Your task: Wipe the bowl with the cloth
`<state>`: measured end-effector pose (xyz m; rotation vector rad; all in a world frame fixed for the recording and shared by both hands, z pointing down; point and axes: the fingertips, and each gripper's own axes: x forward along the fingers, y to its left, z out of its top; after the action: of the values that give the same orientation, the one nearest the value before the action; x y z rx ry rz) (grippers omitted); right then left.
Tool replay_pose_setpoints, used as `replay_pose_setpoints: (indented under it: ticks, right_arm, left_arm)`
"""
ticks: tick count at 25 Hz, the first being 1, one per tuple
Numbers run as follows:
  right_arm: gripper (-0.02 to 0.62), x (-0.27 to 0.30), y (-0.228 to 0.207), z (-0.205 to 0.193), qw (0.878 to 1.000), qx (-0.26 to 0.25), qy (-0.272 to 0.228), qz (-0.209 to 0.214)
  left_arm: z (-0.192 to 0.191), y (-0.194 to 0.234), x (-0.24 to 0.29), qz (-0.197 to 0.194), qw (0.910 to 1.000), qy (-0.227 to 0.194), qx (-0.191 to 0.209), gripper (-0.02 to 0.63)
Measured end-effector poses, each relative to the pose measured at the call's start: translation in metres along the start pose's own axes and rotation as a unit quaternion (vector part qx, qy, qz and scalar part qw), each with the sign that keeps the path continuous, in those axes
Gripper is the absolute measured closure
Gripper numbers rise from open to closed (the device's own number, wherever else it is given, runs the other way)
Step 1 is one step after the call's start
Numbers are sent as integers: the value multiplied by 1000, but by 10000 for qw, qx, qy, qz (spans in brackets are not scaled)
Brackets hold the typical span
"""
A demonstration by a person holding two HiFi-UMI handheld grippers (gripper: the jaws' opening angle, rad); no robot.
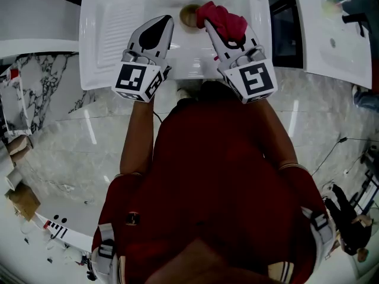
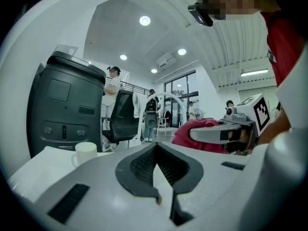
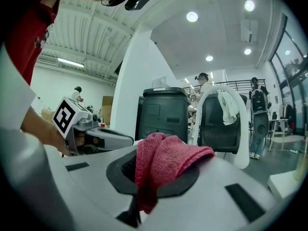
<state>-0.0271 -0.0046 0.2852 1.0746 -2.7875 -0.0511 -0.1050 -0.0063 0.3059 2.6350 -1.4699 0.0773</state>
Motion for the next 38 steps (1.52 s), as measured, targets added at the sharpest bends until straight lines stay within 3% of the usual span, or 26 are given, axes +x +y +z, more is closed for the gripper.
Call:
replay_pose_setpoints:
  ticks: [13,22,29,38]
  right_arm:
    - [568,34,-36,-24,9978,-88,226,610]
    - [568,58,-38,-43,9971,-84,489,568]
    - [568,74,-40,-61,9963,-43,764,400]
    - [568,86,-46,-80,9943,-176,990,368]
  left_arm:
    - [-31,27,50,389,9970,645,-153,600]
    - [-60,46,65,147,9923,1169,-368,600]
    - [-97,59,80,-104,9809,1798,-737,600]
    - [-140,71,98,-155,9623,2426,-1222,598]
